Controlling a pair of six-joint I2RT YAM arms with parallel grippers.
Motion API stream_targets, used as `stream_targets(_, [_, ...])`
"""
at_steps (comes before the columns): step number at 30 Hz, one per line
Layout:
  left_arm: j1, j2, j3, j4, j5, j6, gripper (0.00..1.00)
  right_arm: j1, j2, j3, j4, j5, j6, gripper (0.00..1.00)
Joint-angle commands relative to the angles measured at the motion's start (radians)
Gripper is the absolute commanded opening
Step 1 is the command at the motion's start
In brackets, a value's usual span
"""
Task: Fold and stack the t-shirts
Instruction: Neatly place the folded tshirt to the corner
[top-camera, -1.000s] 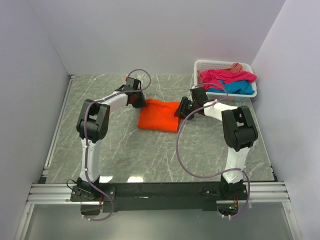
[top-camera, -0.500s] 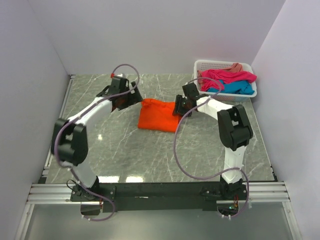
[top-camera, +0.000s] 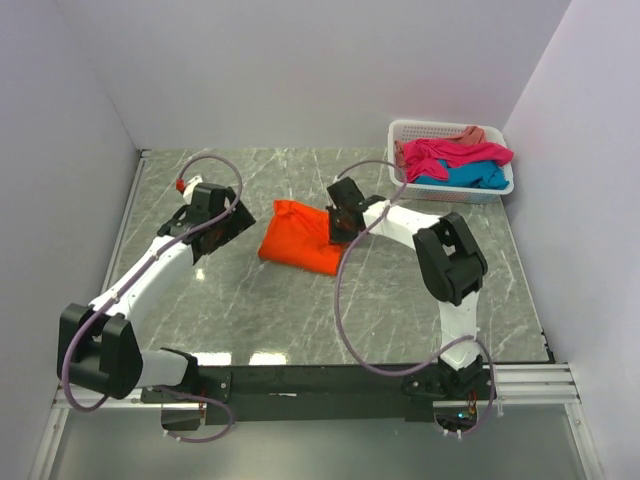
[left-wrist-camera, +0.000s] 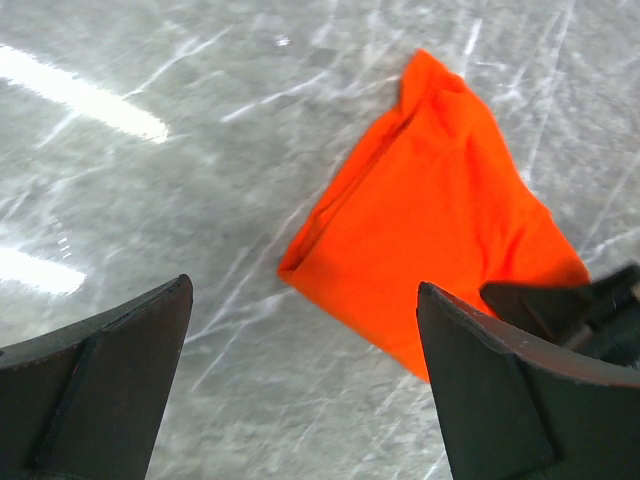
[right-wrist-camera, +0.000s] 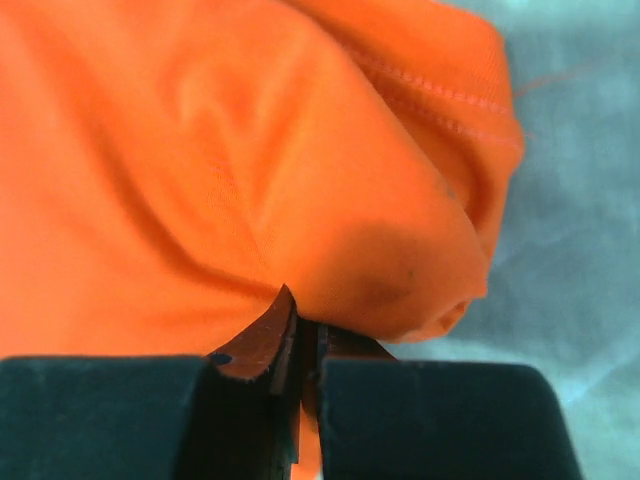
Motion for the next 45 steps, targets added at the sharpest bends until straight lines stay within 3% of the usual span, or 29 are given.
stream_targets(1, [-0.002,-0.059,-0.016,-0.009,-0.057,-0.025,0.99,0.004,-0.126,-0.109,-0.094,0.109,-0.045,0.00])
stream_targets(4, [-0.002,-0.073,-0.030,0.013,-0.036,-0.009,0.99,-0.045,-0.233,-0.222,-0.165,0.210,-0.076,0.00])
stream_targets(10, [-0.002,-0.071,-0.041,0.048,-0.008,0.024,0.99,-0.321,-0.416,-0.414,-0.151,0.288,-0.264,0.00])
stream_targets(14, [-0.002,-0.056,-0.044,0.057,-0.031,0.046,0.99,-0.441,-0.391,-0.387,-0.137,0.434,-0.457,0.00])
stream_targets(22, [-0.002,-0.056,-0.054,0.060,-0.099,0.063,0.99,-0.673,-0.312,-0.292,-0.030,0.534,-0.707,0.00])
stream_targets(34, [-0.002,-0.059,-0.064,0.070,-0.143,0.075,0.99,-0.783,-0.207,-0.256,0.186,0.600,-0.933,0.00])
stream_targets(39, [-0.002,-0.059,-0.064,0.068,-0.143,0.074,0.99,-0.799,-0.195,-0.252,0.246,0.585,-0.953,0.13])
stream_targets(43, [-0.002,-0.069,-0.065,0.065,-0.131,0.072,0.99,-0.802,-0.201,-0.227,0.194,0.577,-0.889,0.25])
stream_targets(44, [-0.002,-0.074,-0.067,0.070,-0.126,0.072,0.99,-0.802,-0.215,-0.206,0.173,0.581,-0.872,0.39])
stream_targets(45, [-0.002,-0.077,-0.067,0.070,-0.120,0.070,1.00,-0.802,-0.224,-0.195,0.153,0.577,-0.855,0.67])
